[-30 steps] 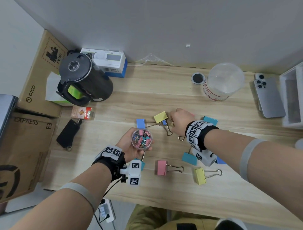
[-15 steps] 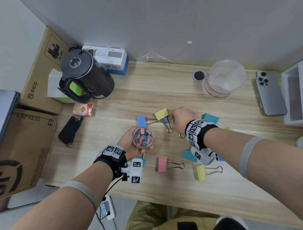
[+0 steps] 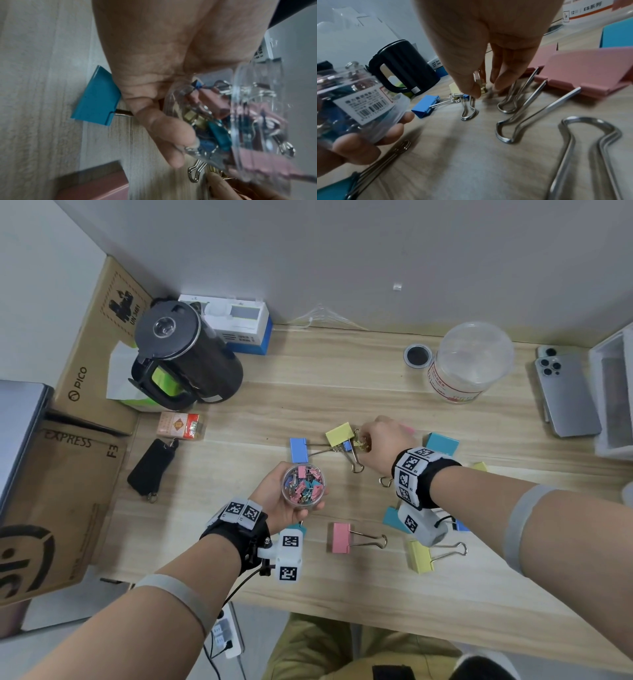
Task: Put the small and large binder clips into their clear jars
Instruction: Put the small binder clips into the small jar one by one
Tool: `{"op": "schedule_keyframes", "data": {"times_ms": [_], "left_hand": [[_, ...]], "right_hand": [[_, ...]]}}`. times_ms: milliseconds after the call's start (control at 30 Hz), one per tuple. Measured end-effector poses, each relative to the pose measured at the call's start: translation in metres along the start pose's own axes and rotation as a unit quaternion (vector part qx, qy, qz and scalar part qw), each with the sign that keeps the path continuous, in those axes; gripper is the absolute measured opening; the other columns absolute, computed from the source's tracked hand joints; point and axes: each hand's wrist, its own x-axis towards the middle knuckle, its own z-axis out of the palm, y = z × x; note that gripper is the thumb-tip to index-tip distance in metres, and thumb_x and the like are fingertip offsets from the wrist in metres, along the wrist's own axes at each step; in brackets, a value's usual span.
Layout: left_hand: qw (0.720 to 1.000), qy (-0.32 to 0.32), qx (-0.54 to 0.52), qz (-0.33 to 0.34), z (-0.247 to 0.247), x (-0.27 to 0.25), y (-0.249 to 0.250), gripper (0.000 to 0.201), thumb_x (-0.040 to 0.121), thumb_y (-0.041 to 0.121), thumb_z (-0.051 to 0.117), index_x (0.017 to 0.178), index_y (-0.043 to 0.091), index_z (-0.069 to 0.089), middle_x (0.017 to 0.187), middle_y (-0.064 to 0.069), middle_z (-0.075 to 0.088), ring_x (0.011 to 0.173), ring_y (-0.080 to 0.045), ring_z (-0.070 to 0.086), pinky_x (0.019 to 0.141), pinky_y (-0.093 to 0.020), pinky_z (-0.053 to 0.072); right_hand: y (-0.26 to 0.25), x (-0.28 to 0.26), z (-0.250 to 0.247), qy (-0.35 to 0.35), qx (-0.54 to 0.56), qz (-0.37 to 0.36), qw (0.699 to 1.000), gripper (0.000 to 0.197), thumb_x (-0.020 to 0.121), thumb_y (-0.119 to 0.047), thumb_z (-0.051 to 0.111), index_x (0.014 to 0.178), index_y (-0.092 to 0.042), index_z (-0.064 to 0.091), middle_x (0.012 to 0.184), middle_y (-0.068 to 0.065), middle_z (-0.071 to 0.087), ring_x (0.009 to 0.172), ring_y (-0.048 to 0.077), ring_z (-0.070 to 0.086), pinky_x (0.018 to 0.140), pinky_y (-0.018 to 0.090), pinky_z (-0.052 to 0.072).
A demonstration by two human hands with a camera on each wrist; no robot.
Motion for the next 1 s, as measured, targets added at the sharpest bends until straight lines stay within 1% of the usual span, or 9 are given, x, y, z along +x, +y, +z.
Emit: {"op": "schedule_keyframes", "data": {"times_ms": [133,233,400,500,567,667,733,867,1000], "left_hand": [[1.000,-0.002,-0.005,0.000,-0.003,-0.002,-0.001,0.047,0.094,0.043,0.047,0.108,0.004,0.069,0.101,-0.017,0.071,0.067,-0.029,0.070,0.038,-0.024,0.050],[1.000,-0.006,-0.011,0.004,-0.006,-0.003,-0.002,0.046,0.093,0.042,0.048,0.106,0.003,0.069,0.100,-0.018,0.071,0.068,-0.030,0.069,0.038,-0.024,0.051],[1.000,-0.004,-0.018,0.003,-0.005,-0.004,-0.005,0.045,0.093,0.041,0.047,0.099,0.003,0.072,0.095,-0.017,0.072,0.065,-0.030,0.070,0.036,-0.024,0.050],[1.000,-0.010,-0.021,0.003,-0.005,-0.003,-0.006,0.045,0.091,0.041,0.049,0.102,0.003,0.070,0.097,-0.016,0.072,0.066,-0.030,0.070,0.037,-0.024,0.050],[1.000,-0.010,-0.020,0.002,-0.004,-0.003,-0.005,0.045,0.092,0.041,0.048,0.104,0.004,0.069,0.097,-0.016,0.071,0.065,-0.029,0.070,0.037,-0.023,0.050],[1.000,-0.006,-0.017,0.004,-0.001,-0.004,-0.003,0.043,0.094,0.041,0.046,0.102,0.005,0.070,0.097,-0.016,0.072,0.065,-0.029,0.070,0.038,-0.023,0.049],[1.000,0.000,-0.015,0.007,0.001,-0.004,0.000,0.043,0.095,0.041,0.046,0.102,0.006,0.070,0.099,-0.017,0.072,0.065,-0.030,0.070,0.038,-0.023,0.049],[1.000,0.003,-0.009,0.018,0.008,-0.001,0.006,0.043,0.096,0.040,0.045,0.098,0.005,0.071,0.093,-0.015,0.073,0.064,-0.030,0.071,0.037,-0.023,0.049],[1.000,-0.003,-0.003,0.023,0.015,0.004,0.012,0.046,0.097,0.042,0.046,0.097,0.003,0.072,0.081,-0.014,0.072,0.061,-0.029,0.071,0.035,-0.023,0.049]], "right_hand": [[-0.003,0.002,0.005,0.038,0.021,-0.016,0.999,0.020,0.082,-0.026,0.064,0.102,-0.025,0.066,0.097,-0.004,0.052,0.085,0.022,0.057,0.062,0.028,0.038],[-0.007,0.006,0.005,0.027,0.017,-0.028,0.999,0.023,0.085,-0.026,0.062,0.107,-0.024,0.066,0.103,-0.001,0.058,0.093,0.024,0.059,0.066,0.028,0.038],[-0.010,0.012,0.006,0.021,0.024,-0.010,0.999,0.025,0.082,-0.021,0.060,0.106,-0.026,0.064,0.102,0.001,0.062,0.092,0.026,0.060,0.067,0.029,0.042],[-0.007,0.013,0.006,0.021,0.005,-0.010,1.000,0.025,0.081,-0.018,0.057,0.104,-0.027,0.061,0.100,0.001,0.063,0.089,0.026,0.060,0.066,0.031,0.046],[-0.006,0.012,0.006,0.020,0.008,-0.011,1.000,0.023,0.082,-0.018,0.059,0.103,-0.024,0.062,0.099,0.003,0.062,0.090,0.026,0.059,0.066,0.030,0.043],[-0.005,0.009,0.002,0.061,0.071,0.009,0.996,0.018,0.078,-0.021,0.067,0.096,-0.023,0.068,0.093,0.001,0.065,0.089,0.023,0.059,0.067,0.026,0.038],[-0.008,0.007,-0.004,0.079,0.157,0.014,0.984,0.020,0.072,-0.020,0.073,0.091,-0.024,0.071,0.084,-0.004,0.067,0.080,0.015,0.061,0.066,0.023,0.042],[-0.032,-0.005,-0.027,0.032,0.320,-0.084,0.943,0.021,0.068,-0.007,0.076,0.084,-0.021,0.071,0.074,-0.005,0.066,0.067,0.006,0.059,0.068,0.020,0.049],[-0.058,-0.017,-0.036,-0.044,0.244,-0.228,0.941,0.022,0.068,-0.012,0.079,0.088,-0.019,0.073,0.079,-0.003,0.067,0.070,0.007,0.061,0.065,0.017,0.050]]}}
